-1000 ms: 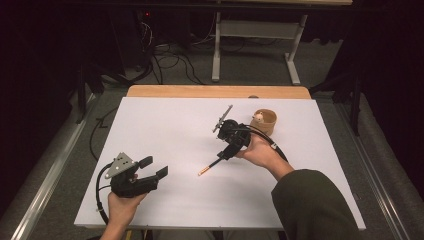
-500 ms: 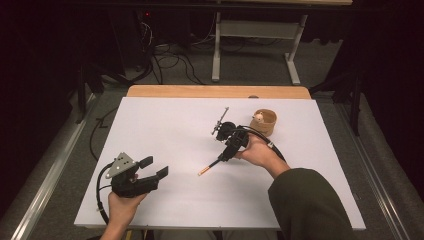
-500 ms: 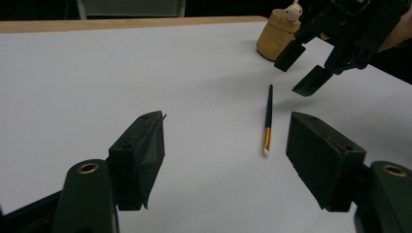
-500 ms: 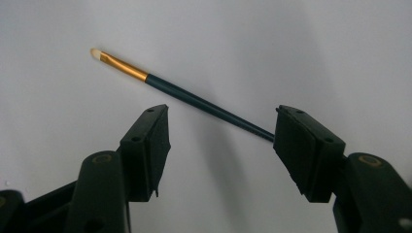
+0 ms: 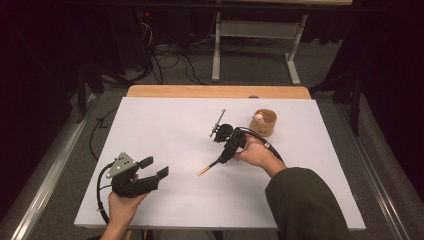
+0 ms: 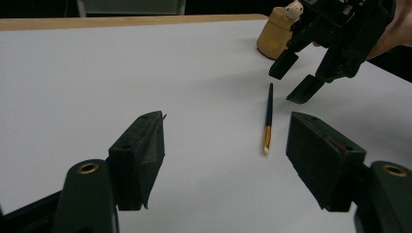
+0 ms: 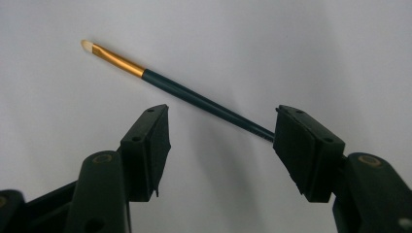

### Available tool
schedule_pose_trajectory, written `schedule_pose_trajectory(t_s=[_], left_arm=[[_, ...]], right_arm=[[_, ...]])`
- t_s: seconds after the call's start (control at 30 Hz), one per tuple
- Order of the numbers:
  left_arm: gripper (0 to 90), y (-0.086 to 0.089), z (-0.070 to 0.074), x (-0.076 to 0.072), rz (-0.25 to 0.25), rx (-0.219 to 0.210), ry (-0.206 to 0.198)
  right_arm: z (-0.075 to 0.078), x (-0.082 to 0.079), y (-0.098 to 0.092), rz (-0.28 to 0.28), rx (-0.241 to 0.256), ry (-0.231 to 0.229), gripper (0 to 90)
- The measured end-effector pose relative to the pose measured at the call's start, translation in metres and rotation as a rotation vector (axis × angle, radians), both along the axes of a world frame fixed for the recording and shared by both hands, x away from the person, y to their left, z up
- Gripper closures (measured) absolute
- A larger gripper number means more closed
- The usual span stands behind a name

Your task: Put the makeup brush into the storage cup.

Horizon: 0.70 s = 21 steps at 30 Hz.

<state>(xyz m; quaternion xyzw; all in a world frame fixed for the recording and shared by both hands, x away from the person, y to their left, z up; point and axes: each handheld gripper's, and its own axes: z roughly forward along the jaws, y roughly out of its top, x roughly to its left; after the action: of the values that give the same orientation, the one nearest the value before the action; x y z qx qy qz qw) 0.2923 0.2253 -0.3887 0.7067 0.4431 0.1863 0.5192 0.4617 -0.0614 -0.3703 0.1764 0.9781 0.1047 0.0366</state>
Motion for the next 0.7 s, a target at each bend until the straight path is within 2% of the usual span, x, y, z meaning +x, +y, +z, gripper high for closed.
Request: schedule_pose_trajectory(t_s=[0.2, 0.3, 0.6, 0.7], left_arm=[[30.7, 0.0000, 0.0001, 0.0000, 0.002, 0.000, 0.000], [30.7, -0.0007, -0.0002, 0.0002, 0.002, 0.004, 0.001], [30.7, -0.0006, -0.0003, 0.0003, 0.002, 0.004, 0.003], [30.8, -0.0007, -0.0004, 0.0003, 0.002, 0.004, 0.003]], right_arm=[[-0.0031, 0.0006, 0.0022, 0.001, 0.001, 0.006, 39.9], [-0.0054, 0.0005, 0.0043, 0.021, 0.000, 0.009, 39.4], [-0.0097, 0.0025, 0.0050, 0.017, 0.003, 0.019, 39.0], [-0.0109, 0.0039, 0.0058, 0.024, -0.012, 0.021, 38.6]])
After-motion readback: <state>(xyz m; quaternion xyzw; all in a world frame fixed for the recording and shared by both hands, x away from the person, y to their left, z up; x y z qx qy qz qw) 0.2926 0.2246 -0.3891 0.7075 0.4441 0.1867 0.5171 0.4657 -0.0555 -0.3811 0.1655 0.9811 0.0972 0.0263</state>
